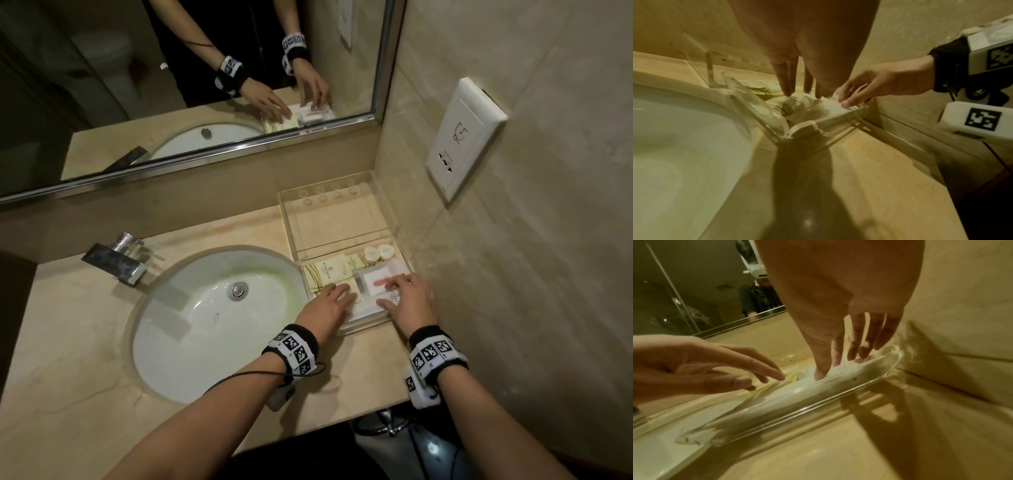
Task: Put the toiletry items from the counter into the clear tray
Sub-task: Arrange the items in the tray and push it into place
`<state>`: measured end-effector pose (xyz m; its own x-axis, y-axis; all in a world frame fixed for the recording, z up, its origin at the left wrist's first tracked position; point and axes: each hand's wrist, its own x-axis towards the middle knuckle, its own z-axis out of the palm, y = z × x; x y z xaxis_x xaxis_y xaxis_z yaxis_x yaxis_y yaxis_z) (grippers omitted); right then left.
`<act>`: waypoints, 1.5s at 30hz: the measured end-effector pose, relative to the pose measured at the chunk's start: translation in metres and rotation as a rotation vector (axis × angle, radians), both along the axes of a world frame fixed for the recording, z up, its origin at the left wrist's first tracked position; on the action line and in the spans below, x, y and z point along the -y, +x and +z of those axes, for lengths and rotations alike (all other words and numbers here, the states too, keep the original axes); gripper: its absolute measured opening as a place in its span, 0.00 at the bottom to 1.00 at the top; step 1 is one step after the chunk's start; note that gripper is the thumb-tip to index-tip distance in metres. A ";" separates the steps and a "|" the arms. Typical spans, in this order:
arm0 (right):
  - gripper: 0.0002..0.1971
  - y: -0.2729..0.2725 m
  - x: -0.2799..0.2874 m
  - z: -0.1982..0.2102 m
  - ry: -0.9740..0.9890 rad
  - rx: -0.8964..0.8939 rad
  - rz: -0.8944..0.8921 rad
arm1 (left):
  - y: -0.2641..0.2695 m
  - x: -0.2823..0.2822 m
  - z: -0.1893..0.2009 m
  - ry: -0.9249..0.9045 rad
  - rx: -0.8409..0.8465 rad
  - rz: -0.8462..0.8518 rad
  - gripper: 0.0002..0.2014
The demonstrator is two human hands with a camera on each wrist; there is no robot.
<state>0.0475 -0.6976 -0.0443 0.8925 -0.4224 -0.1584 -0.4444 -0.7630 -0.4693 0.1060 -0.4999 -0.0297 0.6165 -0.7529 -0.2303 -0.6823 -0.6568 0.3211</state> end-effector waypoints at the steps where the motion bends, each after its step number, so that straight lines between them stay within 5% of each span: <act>1: 0.15 -0.001 0.001 0.001 -0.054 -0.039 0.006 | 0.000 0.001 0.000 -0.002 -0.004 -0.004 0.22; 4: 0.14 -0.002 0.002 0.006 -0.093 -0.100 0.000 | -0.001 0.001 -0.002 0.011 -0.025 -0.012 0.22; 9: 0.18 0.010 -0.012 0.009 -0.117 0.092 0.051 | 0.003 0.005 -0.002 -0.030 0.041 0.051 0.23; 13: 0.31 0.013 -0.027 -0.005 -0.160 -0.168 0.268 | 0.014 0.011 -0.007 0.056 0.025 0.144 0.29; 18: 0.39 0.005 -0.025 -0.013 -0.187 -0.298 0.289 | 0.023 0.006 -0.019 0.202 -0.005 0.126 0.31; 24: 0.33 0.033 -0.023 0.001 -0.148 -0.110 0.194 | 0.028 0.007 -0.019 0.141 0.042 0.157 0.31; 30: 0.36 0.055 -0.020 -0.007 -0.143 -0.229 0.350 | 0.033 0.005 -0.026 0.165 0.022 0.158 0.30; 45: 0.29 0.008 -0.008 -0.008 -0.055 0.003 0.266 | 0.010 -0.022 -0.017 -0.021 0.035 0.022 0.27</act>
